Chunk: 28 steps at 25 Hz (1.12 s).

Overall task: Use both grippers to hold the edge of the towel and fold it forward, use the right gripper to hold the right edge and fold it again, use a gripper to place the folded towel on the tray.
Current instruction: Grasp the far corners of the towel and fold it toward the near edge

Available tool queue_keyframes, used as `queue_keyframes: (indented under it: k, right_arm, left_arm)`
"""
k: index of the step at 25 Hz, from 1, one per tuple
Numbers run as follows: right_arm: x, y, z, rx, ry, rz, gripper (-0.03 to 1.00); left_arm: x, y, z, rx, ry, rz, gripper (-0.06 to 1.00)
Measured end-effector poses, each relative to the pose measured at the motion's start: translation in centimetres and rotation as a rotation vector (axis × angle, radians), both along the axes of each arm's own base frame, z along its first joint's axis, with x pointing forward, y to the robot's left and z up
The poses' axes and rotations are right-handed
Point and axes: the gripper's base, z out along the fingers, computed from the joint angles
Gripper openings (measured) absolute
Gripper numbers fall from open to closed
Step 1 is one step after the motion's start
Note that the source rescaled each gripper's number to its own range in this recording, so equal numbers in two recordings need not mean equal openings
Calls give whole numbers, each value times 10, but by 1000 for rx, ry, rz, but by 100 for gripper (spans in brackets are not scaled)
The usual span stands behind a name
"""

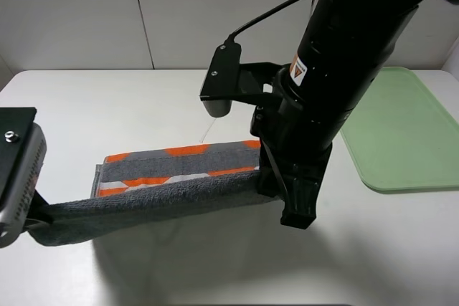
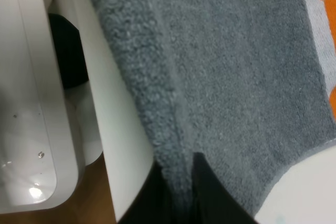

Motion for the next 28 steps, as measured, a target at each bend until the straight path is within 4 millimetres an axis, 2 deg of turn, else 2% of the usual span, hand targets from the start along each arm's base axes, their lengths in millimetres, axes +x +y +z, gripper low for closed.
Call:
queue_keyframes:
  k: [13, 19, 28]
  right_arm:
    - [10, -1, 1, -13, -116, 21, 0]
    - [21, 10, 3, -4, -155, 22, 0]
    - [42, 28, -2, -47, -186, 36, 0]
  left_arm:
    - [17, 3, 6, -17, -180, 17, 0]
    - [28, 11, 8, -34, -226, 93, 0]
    - [57, 5, -25, 64, -154, 110, 0]
